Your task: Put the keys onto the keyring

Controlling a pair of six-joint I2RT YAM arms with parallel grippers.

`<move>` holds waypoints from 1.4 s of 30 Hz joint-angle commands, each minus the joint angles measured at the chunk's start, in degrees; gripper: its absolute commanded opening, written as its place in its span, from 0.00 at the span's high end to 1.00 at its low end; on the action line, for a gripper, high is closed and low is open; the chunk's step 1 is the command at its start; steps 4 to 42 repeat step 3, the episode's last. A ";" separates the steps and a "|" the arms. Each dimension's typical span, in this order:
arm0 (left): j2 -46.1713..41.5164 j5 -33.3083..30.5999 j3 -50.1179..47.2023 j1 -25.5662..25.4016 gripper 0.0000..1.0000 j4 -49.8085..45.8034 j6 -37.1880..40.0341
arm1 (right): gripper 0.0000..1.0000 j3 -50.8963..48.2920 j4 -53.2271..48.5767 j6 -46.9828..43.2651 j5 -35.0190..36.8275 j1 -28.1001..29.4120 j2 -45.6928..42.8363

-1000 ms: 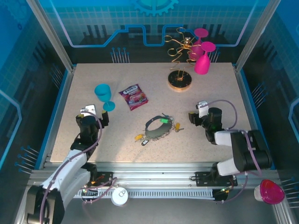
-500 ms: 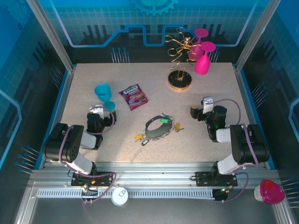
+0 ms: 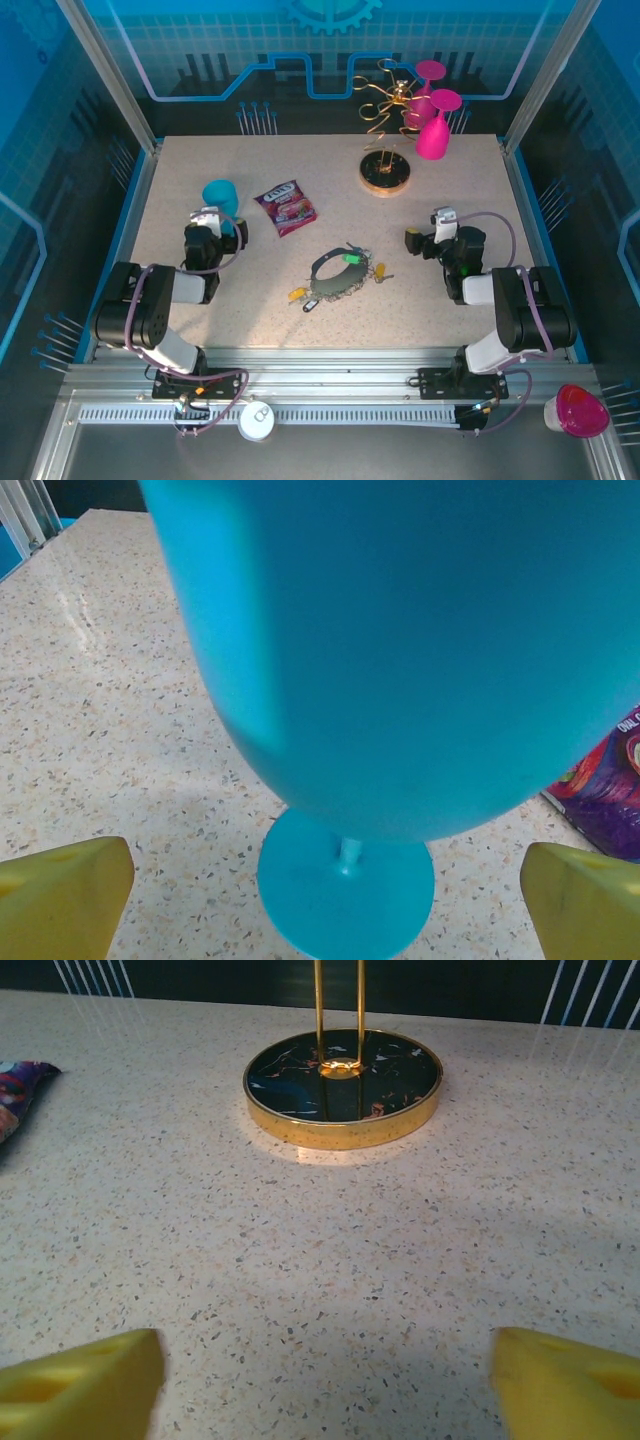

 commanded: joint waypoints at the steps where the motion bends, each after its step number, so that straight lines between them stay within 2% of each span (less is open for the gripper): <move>1: -0.85 2.12 0.88 0.45 0.01 -0.34 -0.53 | 0.00 0.97 1.60 0.85 4.16 0.14 0.36; 42: -0.81 1.72 0.69 -0.22 0.01 0.09 0.11 | 0.00 0.68 2.25 1.28 5.52 0.17 0.32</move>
